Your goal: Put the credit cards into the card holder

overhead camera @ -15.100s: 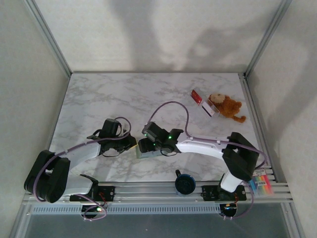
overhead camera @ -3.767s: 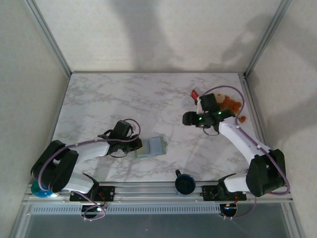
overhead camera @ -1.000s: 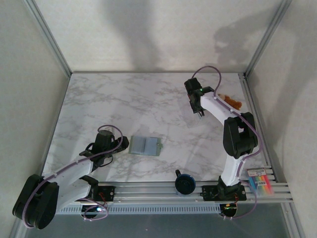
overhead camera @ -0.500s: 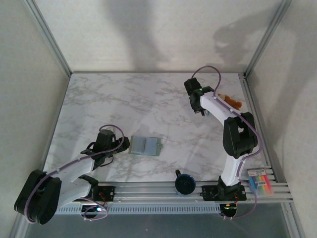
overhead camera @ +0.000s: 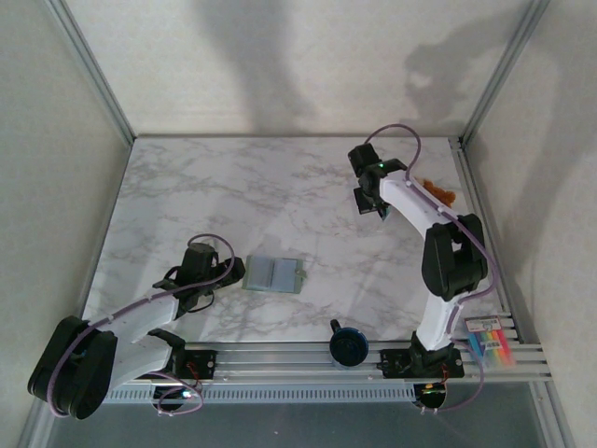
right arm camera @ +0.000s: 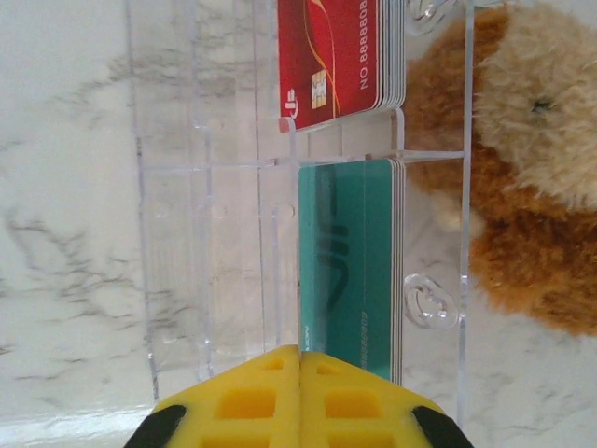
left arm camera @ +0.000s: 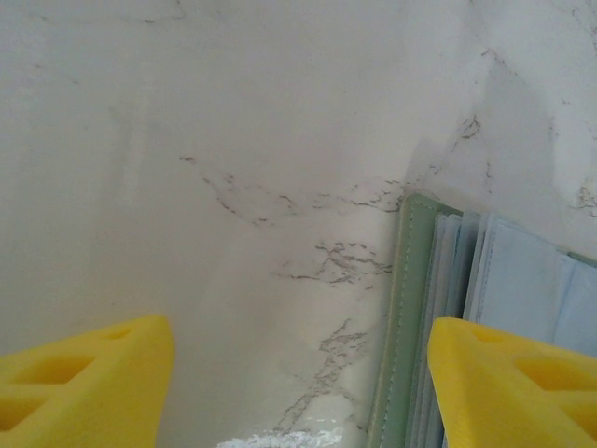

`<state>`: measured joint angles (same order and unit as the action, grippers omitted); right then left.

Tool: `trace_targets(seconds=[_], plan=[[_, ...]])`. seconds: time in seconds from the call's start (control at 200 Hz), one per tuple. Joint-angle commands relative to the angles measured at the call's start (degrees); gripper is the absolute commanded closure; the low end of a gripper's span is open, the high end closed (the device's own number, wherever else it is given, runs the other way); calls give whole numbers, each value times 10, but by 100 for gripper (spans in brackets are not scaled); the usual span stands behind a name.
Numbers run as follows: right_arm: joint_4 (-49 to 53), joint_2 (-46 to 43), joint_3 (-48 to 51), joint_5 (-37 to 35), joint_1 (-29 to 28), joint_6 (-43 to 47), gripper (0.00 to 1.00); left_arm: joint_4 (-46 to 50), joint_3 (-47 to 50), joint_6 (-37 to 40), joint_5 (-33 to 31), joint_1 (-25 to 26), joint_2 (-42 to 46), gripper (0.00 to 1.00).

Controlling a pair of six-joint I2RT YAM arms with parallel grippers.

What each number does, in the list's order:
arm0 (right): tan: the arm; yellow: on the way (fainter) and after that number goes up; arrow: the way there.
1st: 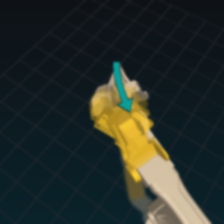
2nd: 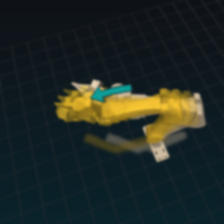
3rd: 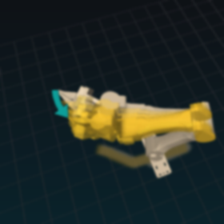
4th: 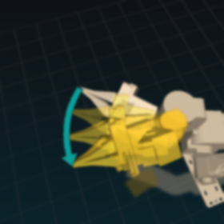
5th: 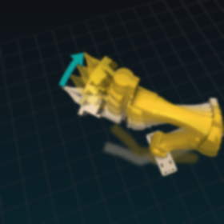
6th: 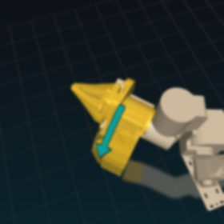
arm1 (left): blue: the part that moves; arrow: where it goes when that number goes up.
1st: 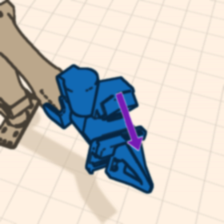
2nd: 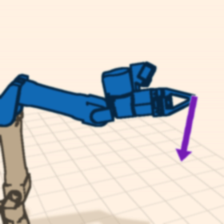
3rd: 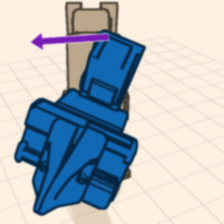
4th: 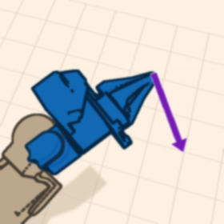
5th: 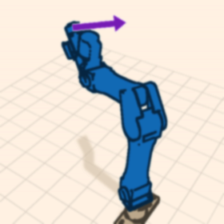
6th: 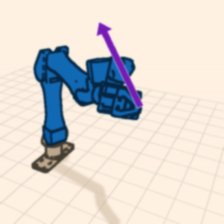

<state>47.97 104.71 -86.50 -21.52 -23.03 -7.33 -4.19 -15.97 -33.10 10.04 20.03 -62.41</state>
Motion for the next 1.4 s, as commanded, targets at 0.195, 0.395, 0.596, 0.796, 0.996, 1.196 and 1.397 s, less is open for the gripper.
trace_targets(seconds=[0.195, 0.395, 0.596, 0.796, 0.996, 1.196, 1.397], plan=[[4, -120, 37, 124, -3, -132, 100, -3, -17, 10, 9, -4, -8, 28], [-28, -176, 115, 256, -4, -252, 100, -8, -13, 12, 23, -4, -5, 28], [-131, -217, 215, 397, -19, -357, 100, -21, -10, 15, 53, -4, -15, 29], [-235, -239, 285, 434, -83, -427, 100, -82, 1, 5, 147, -4, -24, 31], [-436, -264, 414, 536, -130, -422, 100, -112, -6, -13, 224, 0, -68, 32], [-538, -207, 451, 604, -166, -431, 100, -101, -19, -14, 221, 5, -106, 41], [-605, -121, 439, 642, -174, -447, 100, -94, -22, -10, 215, 5, -132, 54]])
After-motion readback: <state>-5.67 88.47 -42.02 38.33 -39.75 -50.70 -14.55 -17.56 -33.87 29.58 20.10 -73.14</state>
